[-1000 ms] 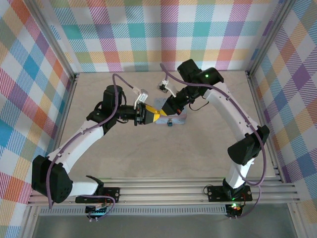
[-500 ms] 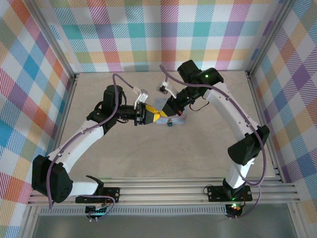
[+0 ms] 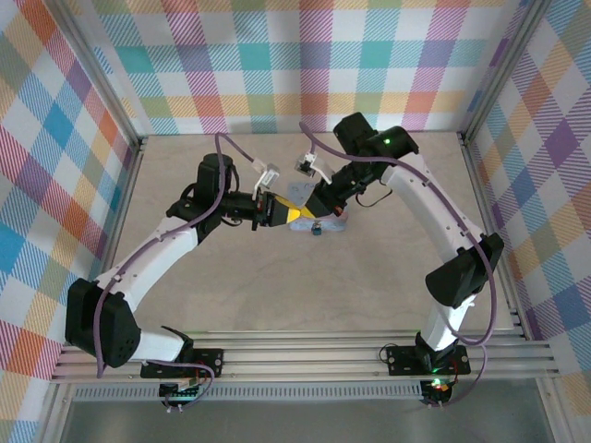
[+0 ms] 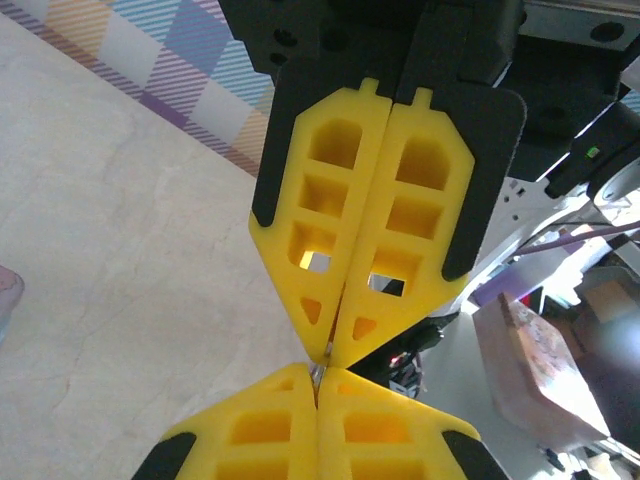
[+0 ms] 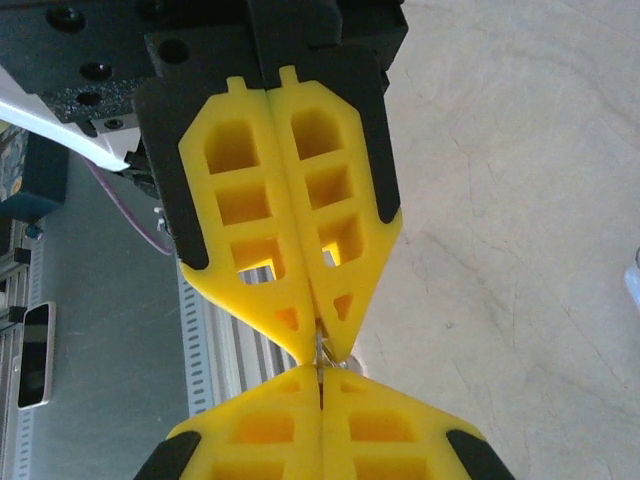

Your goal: Unlock the padlock with the key

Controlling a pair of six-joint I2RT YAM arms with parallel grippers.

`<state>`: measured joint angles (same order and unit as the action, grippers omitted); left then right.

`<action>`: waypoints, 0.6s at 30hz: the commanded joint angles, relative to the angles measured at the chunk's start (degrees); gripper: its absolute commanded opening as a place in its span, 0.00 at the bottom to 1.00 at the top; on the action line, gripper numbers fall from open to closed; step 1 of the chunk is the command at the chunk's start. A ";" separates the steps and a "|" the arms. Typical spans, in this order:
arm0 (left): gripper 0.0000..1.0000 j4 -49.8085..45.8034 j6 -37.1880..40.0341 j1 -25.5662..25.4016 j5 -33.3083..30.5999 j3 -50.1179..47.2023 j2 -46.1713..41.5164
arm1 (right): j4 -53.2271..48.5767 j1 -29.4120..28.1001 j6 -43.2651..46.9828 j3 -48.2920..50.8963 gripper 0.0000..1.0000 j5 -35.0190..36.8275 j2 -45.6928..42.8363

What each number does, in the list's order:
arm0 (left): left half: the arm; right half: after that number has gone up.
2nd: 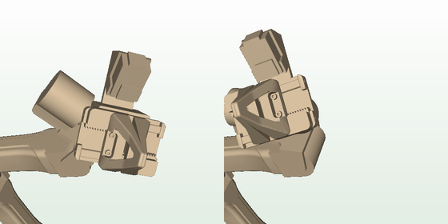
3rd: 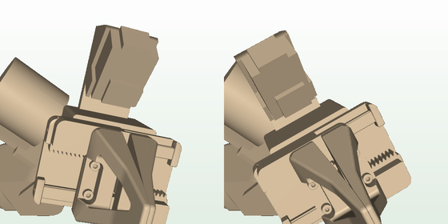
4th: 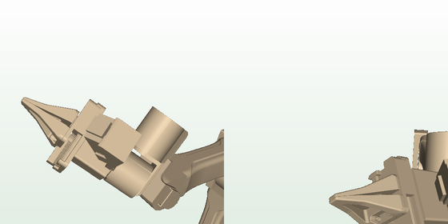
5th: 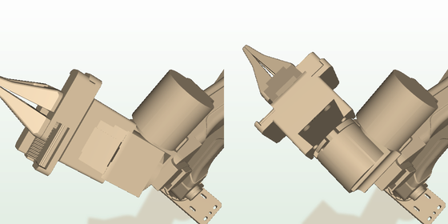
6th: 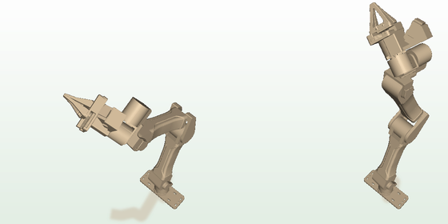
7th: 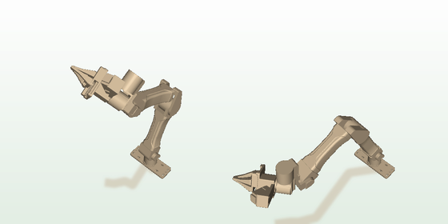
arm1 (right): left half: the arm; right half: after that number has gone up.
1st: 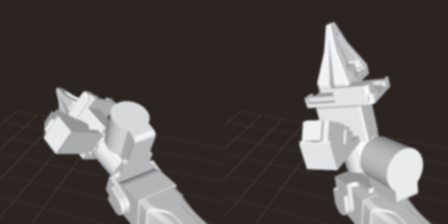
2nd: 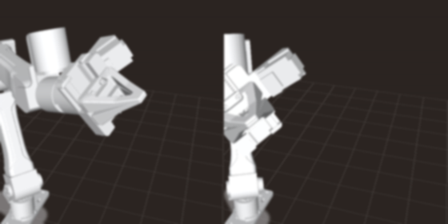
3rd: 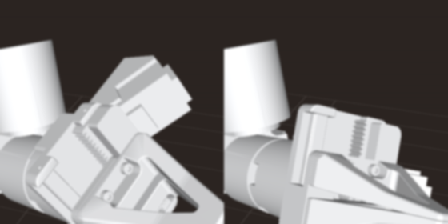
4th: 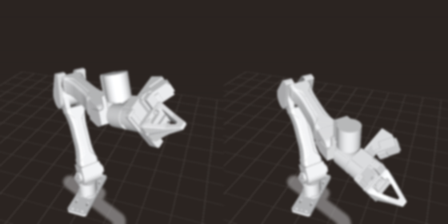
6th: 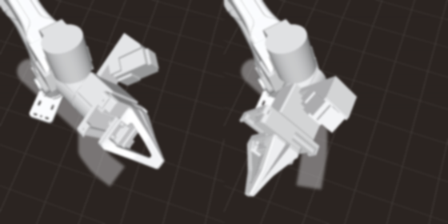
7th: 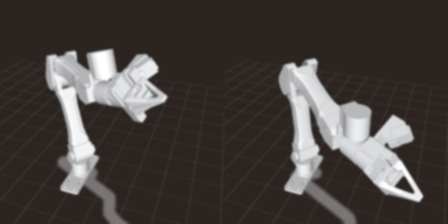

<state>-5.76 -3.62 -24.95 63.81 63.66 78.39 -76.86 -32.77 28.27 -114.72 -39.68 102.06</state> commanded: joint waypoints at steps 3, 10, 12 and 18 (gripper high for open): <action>0.00 -0.79 0.10 -0.36 0.24 2.59 0.89 | 1.60 -0.82 0.41 0.85 0.01 -3.24 -2.21; 0.00 0.90 -3.39 -0.21 -5.00 -0.57 0.51 | 20.35 3.31 -15.74 10.23 0.42 -6.79 -7.87; 0.00 3.23 -6.17 -0.10 -7.15 -2.41 0.11 | 27.09 4.75 -21.73 14.00 0.50 -7.66 -10.18; 0.00 7.69 -12.38 0.01 -16.13 -8.27 -2.28 | 42.87 6.58 -39.14 25.74 0.60 4.46 -16.77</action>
<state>-1.89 -11.64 -24.99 53.21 57.76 78.46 -45.54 -26.24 0.95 -92.44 -41.08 88.27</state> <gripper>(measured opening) 0.047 0.598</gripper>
